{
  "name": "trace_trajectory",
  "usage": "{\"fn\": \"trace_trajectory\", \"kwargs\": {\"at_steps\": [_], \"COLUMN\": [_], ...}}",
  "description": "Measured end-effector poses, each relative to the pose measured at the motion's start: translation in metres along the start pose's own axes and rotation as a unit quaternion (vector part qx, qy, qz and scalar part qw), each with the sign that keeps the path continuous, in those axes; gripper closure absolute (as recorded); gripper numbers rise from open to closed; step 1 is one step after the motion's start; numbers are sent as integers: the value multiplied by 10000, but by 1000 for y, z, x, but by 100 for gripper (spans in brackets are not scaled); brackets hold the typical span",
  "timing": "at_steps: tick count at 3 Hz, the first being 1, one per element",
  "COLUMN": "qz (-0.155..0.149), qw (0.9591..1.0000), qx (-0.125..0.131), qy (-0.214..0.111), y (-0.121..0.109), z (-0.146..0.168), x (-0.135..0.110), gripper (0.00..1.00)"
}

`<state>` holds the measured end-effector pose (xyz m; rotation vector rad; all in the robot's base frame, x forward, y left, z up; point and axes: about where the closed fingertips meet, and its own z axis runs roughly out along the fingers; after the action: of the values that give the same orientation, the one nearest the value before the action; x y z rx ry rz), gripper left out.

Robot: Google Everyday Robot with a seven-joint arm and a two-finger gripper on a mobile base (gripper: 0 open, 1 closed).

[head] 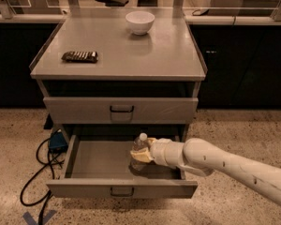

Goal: Place water bottle into middle drawer

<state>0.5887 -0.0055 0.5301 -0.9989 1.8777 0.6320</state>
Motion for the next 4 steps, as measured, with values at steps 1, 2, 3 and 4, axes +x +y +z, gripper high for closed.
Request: {"fn": "trace_trajectory", "kwargs": {"at_steps": [1,2,3,4], "qz": [226,420,432,432], "qw": [9994,9985,9984,9984], "qx": [249,320,332,331], "qy": [2,143,151,151], "y": [-11,-7,-6,-6], "z": [32,62,65,65], "x": [19,47,49,49], "gripper": [100,100,100,81]}}
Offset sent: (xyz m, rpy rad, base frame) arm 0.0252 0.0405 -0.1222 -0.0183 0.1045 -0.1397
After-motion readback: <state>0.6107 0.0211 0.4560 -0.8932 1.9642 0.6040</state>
